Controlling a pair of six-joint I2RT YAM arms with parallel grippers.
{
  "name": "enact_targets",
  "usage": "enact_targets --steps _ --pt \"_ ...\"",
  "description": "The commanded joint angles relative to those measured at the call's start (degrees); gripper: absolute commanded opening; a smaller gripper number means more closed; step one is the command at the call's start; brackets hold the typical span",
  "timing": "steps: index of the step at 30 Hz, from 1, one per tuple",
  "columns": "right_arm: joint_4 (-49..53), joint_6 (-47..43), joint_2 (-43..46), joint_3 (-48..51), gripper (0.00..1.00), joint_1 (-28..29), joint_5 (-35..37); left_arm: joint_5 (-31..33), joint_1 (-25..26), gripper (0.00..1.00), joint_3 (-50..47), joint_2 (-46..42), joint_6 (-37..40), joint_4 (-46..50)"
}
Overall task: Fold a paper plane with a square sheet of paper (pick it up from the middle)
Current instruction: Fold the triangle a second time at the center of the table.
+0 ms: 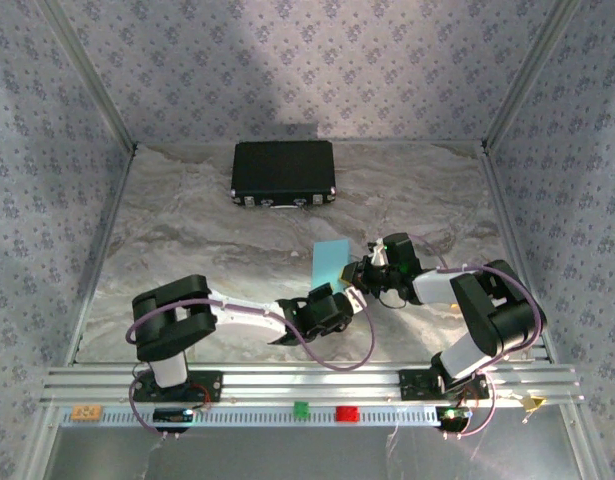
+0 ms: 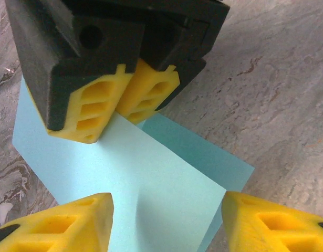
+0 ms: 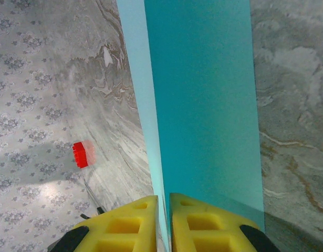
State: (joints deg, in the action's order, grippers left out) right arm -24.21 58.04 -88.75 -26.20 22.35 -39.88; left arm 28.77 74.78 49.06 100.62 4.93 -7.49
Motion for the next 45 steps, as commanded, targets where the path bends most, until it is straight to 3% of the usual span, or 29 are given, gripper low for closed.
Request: enact_targets --steps 1,8,26,30,36,45 --pt "1.18 -0.63 1.04 -0.83 0.14 -0.46 -0.1 0.76 0.45 0.48 1.13 -0.41 0.35 0.85" --pt "1.18 -0.57 1.04 -0.8 0.14 -0.52 -0.03 0.06 0.45 0.43 0.43 -1.21 0.4 -0.04" --pt "1.4 -0.62 1.51 -0.31 0.17 -0.88 0.31 -0.82 0.45 0.16 -0.89 -3.04 -1.88 -0.89" --pt "5.05 -1.78 4.41 0.31 0.23 -1.92 2.57 -6.07 -1.09 0.07 -0.27 -4.05 -6.16 1.57" --pt "17.91 -6.43 12.99 0.62 0.36 -4.56 8.65 -20.7 -6.44 0.08 -0.9 -6.93 -15.84 2.8" --pt "24.21 -7.82 19.1 1.77 0.33 -5.43 8.81 -32.73 -11.87 0.1 -1.33 -7.21 -24.78 2.36"
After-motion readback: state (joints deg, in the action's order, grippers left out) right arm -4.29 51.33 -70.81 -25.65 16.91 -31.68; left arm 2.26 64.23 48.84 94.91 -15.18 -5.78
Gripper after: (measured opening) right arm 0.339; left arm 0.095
